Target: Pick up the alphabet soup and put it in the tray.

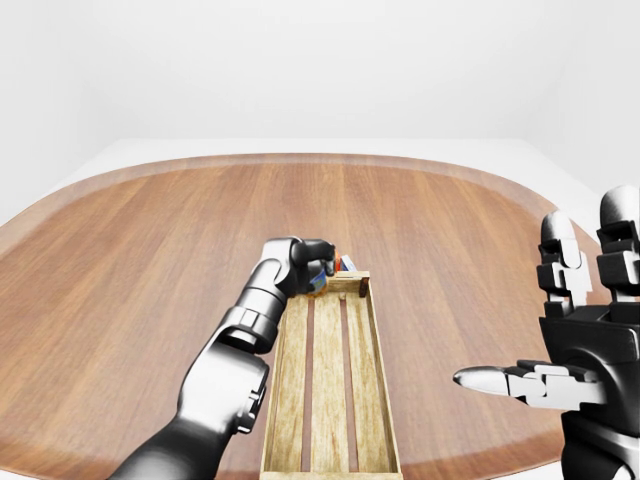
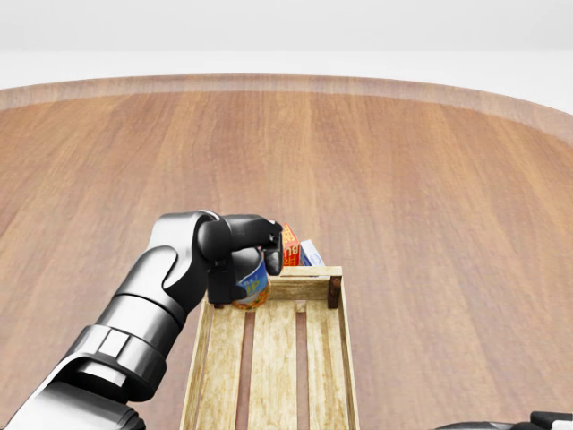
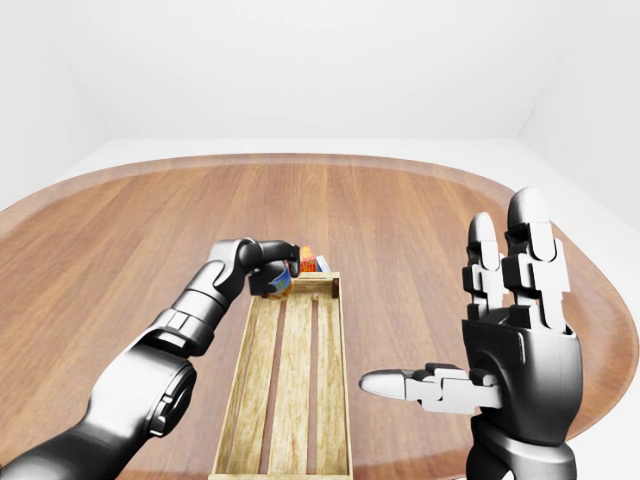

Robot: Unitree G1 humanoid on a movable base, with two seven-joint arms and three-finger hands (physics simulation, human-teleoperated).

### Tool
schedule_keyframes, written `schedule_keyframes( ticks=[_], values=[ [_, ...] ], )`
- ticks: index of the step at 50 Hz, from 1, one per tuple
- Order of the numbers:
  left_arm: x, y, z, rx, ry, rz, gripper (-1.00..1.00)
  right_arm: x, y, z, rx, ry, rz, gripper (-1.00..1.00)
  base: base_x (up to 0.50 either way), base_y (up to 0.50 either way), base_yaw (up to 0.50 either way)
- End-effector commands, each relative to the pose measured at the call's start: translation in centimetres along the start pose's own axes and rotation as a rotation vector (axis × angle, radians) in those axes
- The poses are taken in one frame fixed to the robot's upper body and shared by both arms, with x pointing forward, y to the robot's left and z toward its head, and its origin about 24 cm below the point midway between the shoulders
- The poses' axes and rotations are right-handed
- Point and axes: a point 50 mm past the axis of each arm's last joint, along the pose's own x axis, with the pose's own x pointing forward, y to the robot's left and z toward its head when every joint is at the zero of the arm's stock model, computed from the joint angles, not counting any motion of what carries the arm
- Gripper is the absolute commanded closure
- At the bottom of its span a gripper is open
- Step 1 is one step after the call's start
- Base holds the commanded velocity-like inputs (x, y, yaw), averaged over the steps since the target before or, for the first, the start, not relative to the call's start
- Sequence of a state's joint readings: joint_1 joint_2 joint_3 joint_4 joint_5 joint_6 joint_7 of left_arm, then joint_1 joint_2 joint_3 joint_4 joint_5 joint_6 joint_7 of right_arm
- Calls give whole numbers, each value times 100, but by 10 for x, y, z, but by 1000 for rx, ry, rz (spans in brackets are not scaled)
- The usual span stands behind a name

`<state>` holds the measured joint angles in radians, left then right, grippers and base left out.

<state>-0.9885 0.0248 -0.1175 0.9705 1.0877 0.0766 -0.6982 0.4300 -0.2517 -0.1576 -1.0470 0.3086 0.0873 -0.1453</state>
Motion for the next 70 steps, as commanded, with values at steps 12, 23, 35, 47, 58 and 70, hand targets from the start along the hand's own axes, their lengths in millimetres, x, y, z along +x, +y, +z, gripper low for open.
schedule_keyframes(
  ticks=[12, 23, 35, 47, 58, 70],
  values=[
    [25, -59, 12, 23, -39, -229, 93, 0, 1, 0, 0, 5, 3, -100, 0, 0, 0],
    [31, -82, 14, 68, -32, -238, 94, 1, 5, 0, 4, -12, 13, -100, 0, 0, 0],
    [34, -88, 17, 63, -61, -227, 94, 2, 5, 1, 0, -31, 13, -100, 0, 0, 0],
    [36, -94, 20, 57, -84, -204, 94, 1, 2, 1, -3, -23, 7, -100, 0, 0, 0],
    [38, -101, 19, 57, -83, -211, 94, 1, 1, 0, -2, -7, 4, -100, 0, 0, 0],
    [39, -108, 26, 49, -112, -222, 94, 0, 0, 0, -1, 6, 1, -100, 0, 0, 0]
  ],
)
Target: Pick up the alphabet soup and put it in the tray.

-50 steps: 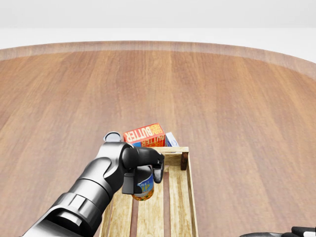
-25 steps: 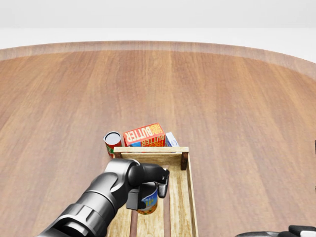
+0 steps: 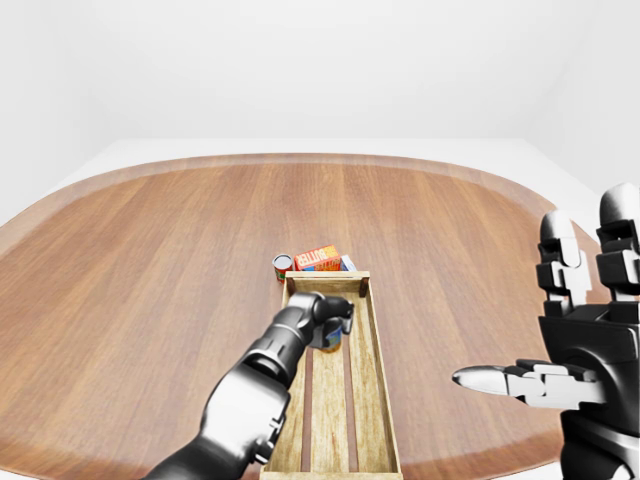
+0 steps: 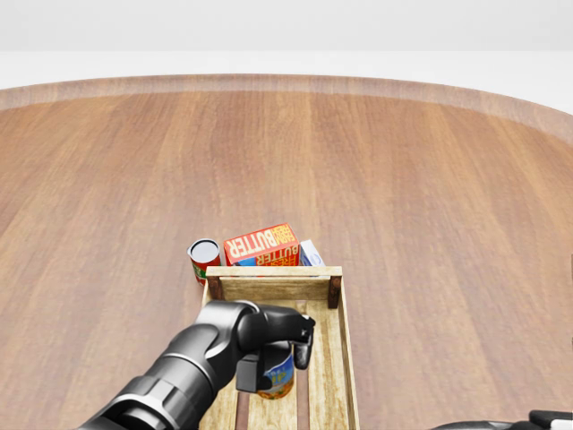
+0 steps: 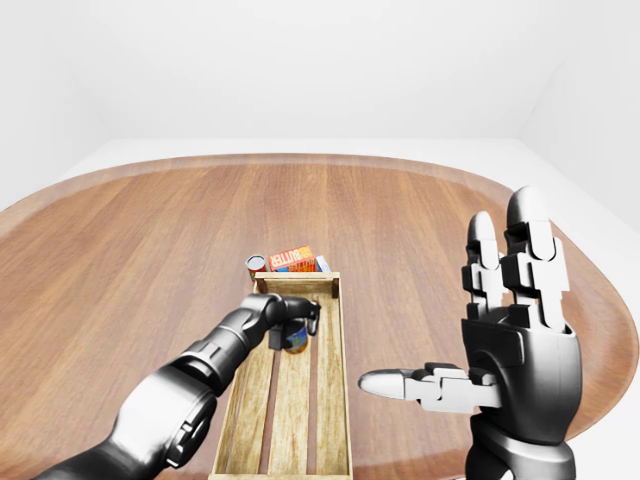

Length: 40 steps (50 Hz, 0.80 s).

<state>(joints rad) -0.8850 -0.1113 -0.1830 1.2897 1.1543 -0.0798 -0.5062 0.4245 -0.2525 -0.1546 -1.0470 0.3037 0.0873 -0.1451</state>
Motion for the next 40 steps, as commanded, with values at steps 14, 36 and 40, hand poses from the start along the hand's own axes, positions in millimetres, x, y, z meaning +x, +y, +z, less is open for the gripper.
schedule_keyframes(
  ticks=[14, 36, 40],
  values=[
    [4, -7, 8, -28, -26, 4, 91, -1, -2, 0, 1, 18, -4, -100, 0, 0, 0],
    [4, -7, 1, -68, 3, -18, -100, -1, -2, 0, 3, 18, -5, -100, 0, 0, 0],
    [4, -8, 2, -59, 3, -23, -100, -1, -2, -1, 4, 21, -1, -100, 0, 0, 0]
  ],
)
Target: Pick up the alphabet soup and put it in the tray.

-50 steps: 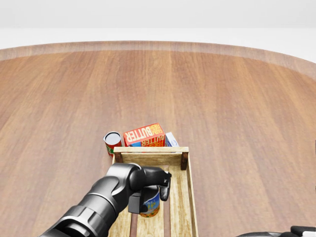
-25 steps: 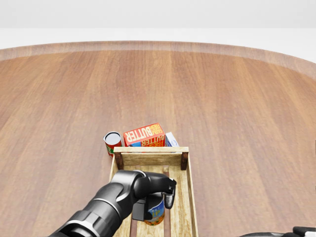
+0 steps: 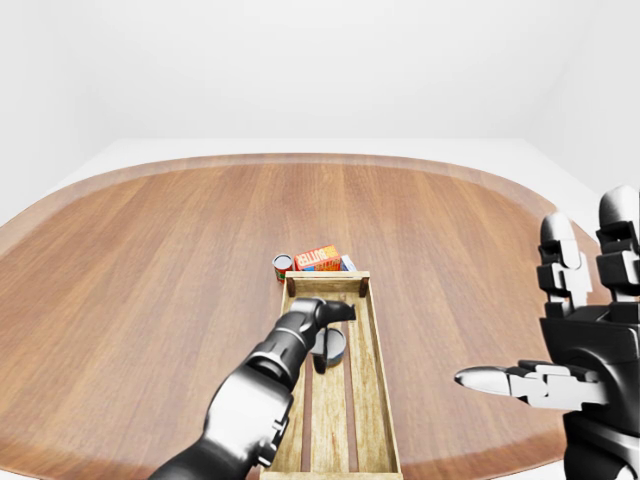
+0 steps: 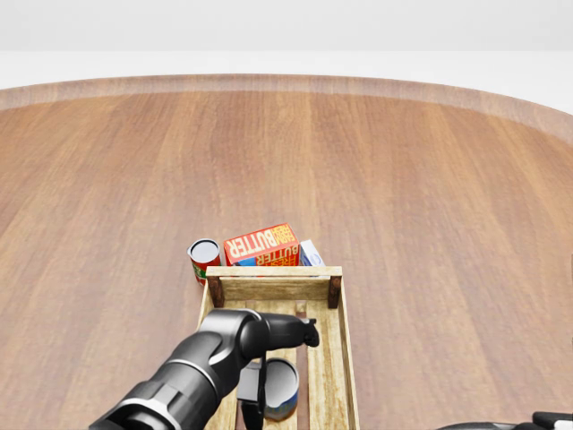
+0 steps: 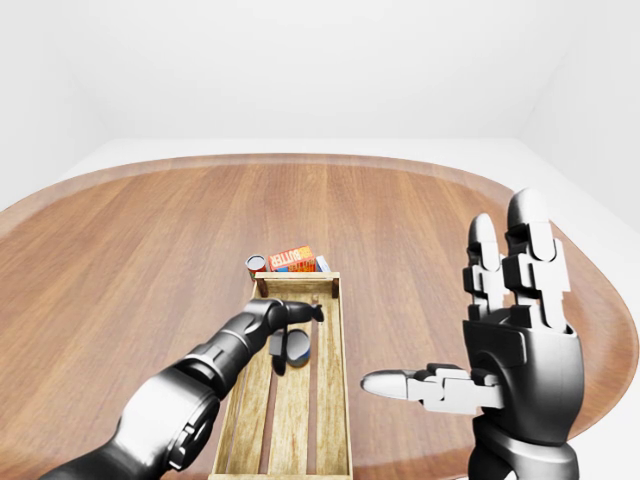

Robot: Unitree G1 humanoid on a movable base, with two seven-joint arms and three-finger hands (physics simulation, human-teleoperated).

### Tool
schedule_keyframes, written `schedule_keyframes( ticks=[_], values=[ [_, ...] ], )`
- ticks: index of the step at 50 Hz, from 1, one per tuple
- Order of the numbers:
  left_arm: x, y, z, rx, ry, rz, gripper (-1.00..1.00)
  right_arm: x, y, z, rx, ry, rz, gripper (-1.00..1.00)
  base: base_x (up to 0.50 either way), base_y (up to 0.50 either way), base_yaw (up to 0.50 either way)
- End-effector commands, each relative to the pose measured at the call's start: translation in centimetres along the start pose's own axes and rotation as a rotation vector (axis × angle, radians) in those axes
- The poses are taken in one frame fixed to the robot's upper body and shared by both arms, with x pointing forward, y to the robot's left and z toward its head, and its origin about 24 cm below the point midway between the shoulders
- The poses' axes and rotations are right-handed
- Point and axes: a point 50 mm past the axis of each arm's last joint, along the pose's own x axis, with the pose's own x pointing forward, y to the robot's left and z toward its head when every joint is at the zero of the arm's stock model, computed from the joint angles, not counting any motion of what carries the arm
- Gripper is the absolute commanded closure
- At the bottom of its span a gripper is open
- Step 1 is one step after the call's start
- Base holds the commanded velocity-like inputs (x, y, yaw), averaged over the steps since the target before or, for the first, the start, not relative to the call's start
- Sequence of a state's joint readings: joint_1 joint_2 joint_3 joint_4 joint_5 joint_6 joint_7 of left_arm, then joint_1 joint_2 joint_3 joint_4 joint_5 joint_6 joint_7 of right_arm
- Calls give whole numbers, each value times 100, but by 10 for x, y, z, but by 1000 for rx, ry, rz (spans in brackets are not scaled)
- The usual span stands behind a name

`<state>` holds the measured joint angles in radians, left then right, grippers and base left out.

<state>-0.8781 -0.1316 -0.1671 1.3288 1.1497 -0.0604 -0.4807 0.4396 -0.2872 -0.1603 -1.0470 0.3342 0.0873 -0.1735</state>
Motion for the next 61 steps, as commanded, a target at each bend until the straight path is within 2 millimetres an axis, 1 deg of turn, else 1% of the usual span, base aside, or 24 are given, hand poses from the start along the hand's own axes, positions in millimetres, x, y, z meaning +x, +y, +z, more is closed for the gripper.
schedule_keyframes(
  ticks=[1, 7, 9, 15, 17, 20, 22, 24, 26, 27, 29, 32, 33, 34, 39, 46, 47, 50, 52, 53, 56, 59, 60, 61],
  values=[
    [-1, 3, 1, -27, -6, -7, -100, 0, 0, 0, 0, 3, 1, -100, 0, 0, 0],
    [-4, 8, 0, -42, -10, 7, -100, 0, 2, 0, 2, 1, 8, -100, 0, 0, 0],
    [-6, 13, -1, -45, -14, 19, -100, 0, 2, 0, 2, 2, 6, -100, 0, 0, 0],
    [-15, 35, 0, -73, -42, 82, -100, 1, 3, 0, 4, -6, 8, -100, 0, 0, 0],
    [-23, 49, -1, -95, -67, 104, -100, 1, 2, 0, 4, -6, 7, -100, 0, 0, 0],
    [-32, 62, -1, -116, -101, 131, -100, 0, 1, 0, 2, -2, 5, -100, 0, 0, 0],
    [-44, 76, -1, -122, -132, 158, -100, 0, 2, 0, 2, -2, 7, -100, 0, 0, 0],
    [-54, 84, -1, -129, -151, 185, -100, 0, 2, 0, 3, -4, 8, -100, 0, 0, 0],
    [-70, 95, -3, -139, -161, 287, -100, 0, 2, 0, 2, -7, 7, -100, 0, 0, 0],
    [-86, 104, -3, -160, -189, 381, -100, 1, 2, 0, 4, -9, 6, -100, 0, 0, 0],
    [-106, 108, -5, -157, -206, 488, -100, 1, 2, 0, 4, -8, 6, -100, 0, 0, 0],
    [-127, 108, -4, -142, -253, 595, -100, 0, 1, 0, 2, 0, 6, -100, 0, 0, 0],
    [-139, 105, -4, -130, -278, 652, -100, 0, 1, 0, 2, 2, 5, -100, 0, 0, 0],
    [-145, 103, -3, -123, -289, 679, -100, 0, 1, 0, 2, 2, 4, -100, 0, 0, 0],
    [-152, 84, -16, -135, -272, 715, -100, 1, 4, 0, 4, -7, 11, -100, 0, 0, 0],
    [-174, 77, -28, -198, -349, 790, -100, 1, 5, -1, 3, -10, 16, -100, 0, 0, 0],
    [-173, 78, -36, -219, -337, 785, -100, 1, 6, -1, 2, -12, 17, -100, 0, 0, 0],
    [-170, 74, -46, -264, -352, 763, -100, 1, 6, -1, 2, -12, 18, -100, 0, 0, 0],
    [-165, 72, -54, -310, -357, 738, -100, 0, 6, -1, 2, -7, 18, -100, 0, 0, 0],
    [-160, 69, -63, -345, -342, 712, -100, 0, 5, -1, 1, -3, 18, -100, 0, 0, 0],
    [-155, 62, -76, -409, -348, 681, -100, 0, 6, -1, 1, -3, 18, -100, 0, 0, 0],
    [-149, 51, -90, -494, -363, 652, -100, 1, 8, -1, 3, -11, 23, -100, 0, 0, 0],
    [-149, 51, -90, -493, -364, 648, -100, 1, 8, -1, 3, -11, 23, -100, 0, 0, 0],
    [-144, 39, -96, -534, -412, 635, -100, 1, 9, -1, 2, -15, 25, -100, 0, 0, 0]
  ],
)
